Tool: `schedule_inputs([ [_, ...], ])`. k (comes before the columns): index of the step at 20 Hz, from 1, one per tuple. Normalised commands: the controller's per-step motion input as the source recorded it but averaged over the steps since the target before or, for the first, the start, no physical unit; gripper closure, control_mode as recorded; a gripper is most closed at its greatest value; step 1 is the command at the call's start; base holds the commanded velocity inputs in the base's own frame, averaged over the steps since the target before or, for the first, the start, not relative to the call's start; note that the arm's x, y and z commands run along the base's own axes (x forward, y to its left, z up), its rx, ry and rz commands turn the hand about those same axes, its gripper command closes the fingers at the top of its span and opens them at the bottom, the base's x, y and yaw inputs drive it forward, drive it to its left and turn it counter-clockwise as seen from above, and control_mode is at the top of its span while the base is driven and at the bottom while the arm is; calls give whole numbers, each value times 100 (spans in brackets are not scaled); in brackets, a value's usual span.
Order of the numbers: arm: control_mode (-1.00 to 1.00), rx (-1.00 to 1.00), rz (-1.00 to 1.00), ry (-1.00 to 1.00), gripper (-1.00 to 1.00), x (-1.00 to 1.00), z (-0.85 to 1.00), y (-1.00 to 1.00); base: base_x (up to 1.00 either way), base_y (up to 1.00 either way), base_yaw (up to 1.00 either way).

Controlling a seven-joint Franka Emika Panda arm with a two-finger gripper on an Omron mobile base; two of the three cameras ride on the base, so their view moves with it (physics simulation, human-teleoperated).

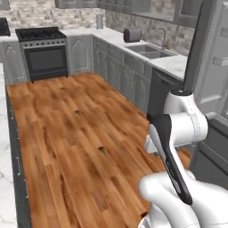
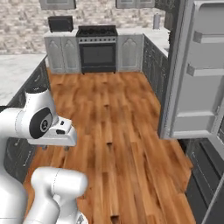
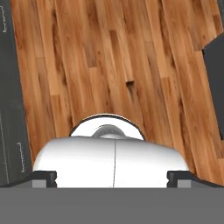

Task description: Retrieve the butter from the fridge and place it on a plate on the dining table. Then retrieve the butter knife by the fridge and place it near the plate.

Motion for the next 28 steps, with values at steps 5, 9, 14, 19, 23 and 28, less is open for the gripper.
schedule_inputs([
  [5,100,0,0,0,-100,0,0,0,100,15,-12],
  [9,100,0,0,0,-100,0,0,0,100,21,-14],
  [14,100,0,0,0,-100,0,0,0,100,13,-15],
  [19,100,0,0,0,-100,0,0,0,100,6,-21],
  [23,100,0,0,0,-100,0,0,0,100,0,-24],
  [28,100,0,0,0,-100,0,0,0,100,-3,-30],
])
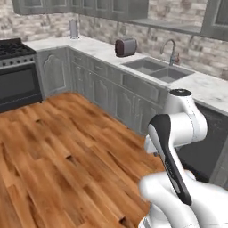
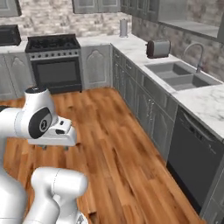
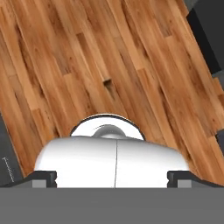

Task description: Retrieve the butter from the fridge and place it on a plate on the dining table. Then retrieve the butter knife by the fridge and place it near the plate.

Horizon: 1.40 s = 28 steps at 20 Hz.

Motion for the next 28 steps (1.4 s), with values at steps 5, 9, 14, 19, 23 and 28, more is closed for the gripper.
schedule_inputs([
  [5,100,0,0,0,-100,0,0,0,100,-14,-47],
  [9,100,0,0,0,-100,0,0,0,87,-11,-65],
  [14,100,0,0,0,-100,0,0,0,39,-3,-85],
  [19,100,0,0,0,-100,0,0,0,13,0,-96],
  [23,100,0,0,0,-100,0,0,0,22,0,-96],
  [28,100,0,0,0,-100,0,0,0,72,12,-83],
])
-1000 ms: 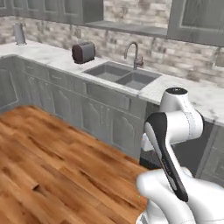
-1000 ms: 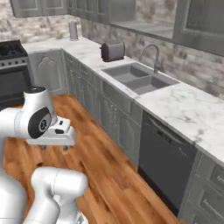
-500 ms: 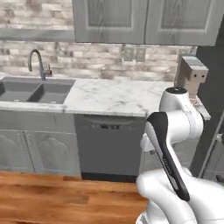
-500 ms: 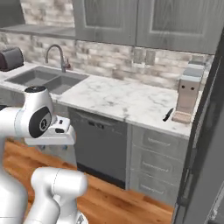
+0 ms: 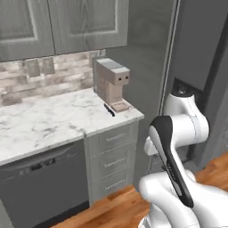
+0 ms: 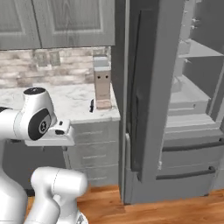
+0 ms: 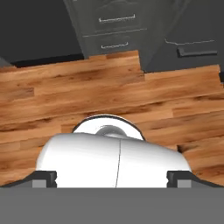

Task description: Retrieve the butter from the fridge and place it on a plate on the dining table. Then retrieve the butter knife by the fridge and place it near the plate.

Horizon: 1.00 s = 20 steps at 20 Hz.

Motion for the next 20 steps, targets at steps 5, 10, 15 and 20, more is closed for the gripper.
schedule_inputs([
  [5,100,0,0,0,-100,0,0,0,100,29,-67],
  [10,100,0,0,0,-100,0,0,0,79,61,-44],
  [15,100,0,0,0,-100,0,0,0,3,20,-5],
  [20,100,0,0,0,-100,0,0,0,0,1,19],
])
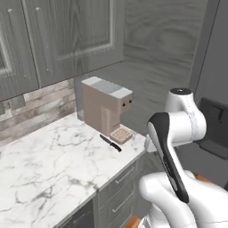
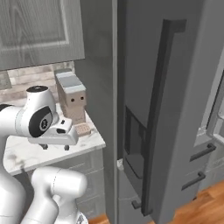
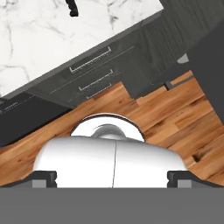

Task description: Retrieve the butter from the fridge and place it on a plate on the dining table. Then retrieve the butter knife by the fridge and place it near the plate.

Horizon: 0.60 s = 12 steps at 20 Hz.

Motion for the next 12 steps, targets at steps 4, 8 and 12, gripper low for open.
schedule_inputs([
  [4,100,0,0,0,-100,0,0,0,2,31,18],
  [8,100,0,0,0,-100,0,0,0,21,17,4],
  [12,100,0,0,0,-100,0,0,0,2,62,3],
])
